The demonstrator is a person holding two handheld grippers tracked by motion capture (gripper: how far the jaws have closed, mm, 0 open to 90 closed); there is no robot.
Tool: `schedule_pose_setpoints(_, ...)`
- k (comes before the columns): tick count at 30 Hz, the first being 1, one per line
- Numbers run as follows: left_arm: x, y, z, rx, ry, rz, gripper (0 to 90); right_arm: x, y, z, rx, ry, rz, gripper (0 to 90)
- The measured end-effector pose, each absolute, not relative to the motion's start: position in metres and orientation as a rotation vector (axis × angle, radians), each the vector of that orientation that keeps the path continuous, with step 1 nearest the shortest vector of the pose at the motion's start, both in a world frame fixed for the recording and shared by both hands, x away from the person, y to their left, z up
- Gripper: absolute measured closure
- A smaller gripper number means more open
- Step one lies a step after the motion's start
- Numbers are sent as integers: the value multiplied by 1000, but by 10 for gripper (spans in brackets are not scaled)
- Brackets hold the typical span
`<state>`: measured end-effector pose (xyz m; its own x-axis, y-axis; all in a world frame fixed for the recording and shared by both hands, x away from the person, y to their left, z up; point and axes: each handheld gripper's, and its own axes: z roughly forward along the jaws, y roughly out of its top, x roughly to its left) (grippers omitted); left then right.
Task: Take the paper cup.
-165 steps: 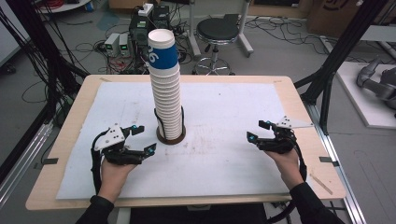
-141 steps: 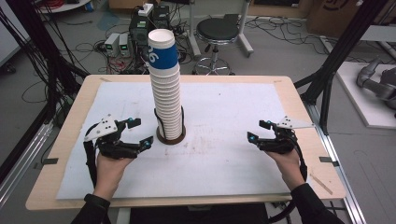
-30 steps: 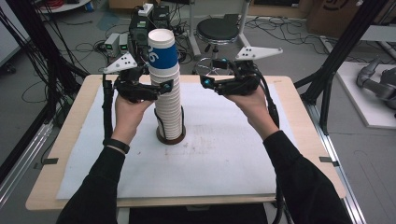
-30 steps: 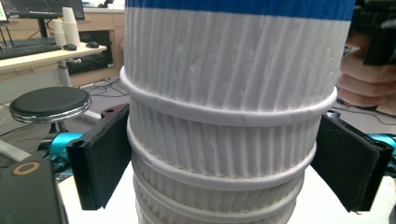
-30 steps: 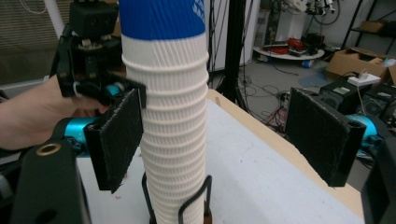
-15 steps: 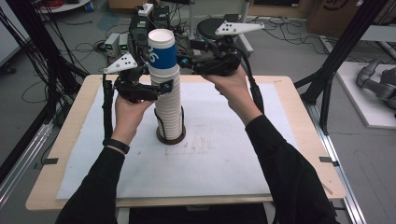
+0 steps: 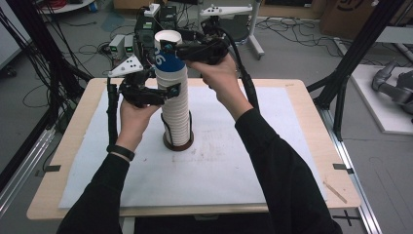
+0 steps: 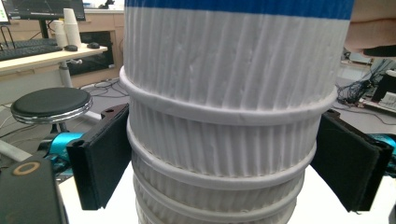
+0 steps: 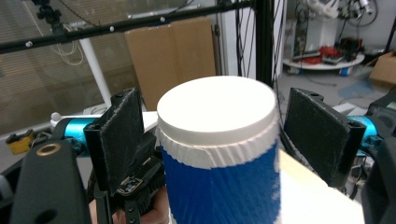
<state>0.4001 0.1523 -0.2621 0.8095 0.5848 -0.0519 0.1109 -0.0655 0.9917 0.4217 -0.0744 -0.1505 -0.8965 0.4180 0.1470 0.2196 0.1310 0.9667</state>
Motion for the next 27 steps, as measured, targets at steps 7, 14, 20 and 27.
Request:
schedule_pose_setpoints(7, 400, 152, -262, 1612, 563, 425, 123, 421, -69, -150, 618, 2225, 1803, 301)
schedule_pose_setpoints(14, 400, 152, -262, 1614, 561, 426, 123, 414, -73, -136, 572, 2127, 1873, 302)
schedule_pose_setpoints(20, 400, 152, -262, 1614, 562, 425, 123, 404, -80, -119, 518, 2040, 1927, 302)
schedule_pose_setpoints(27, 401, 152, -262, 1615, 562, 426, 122, 395, -95, -104, 471, 1952, 1978, 303)
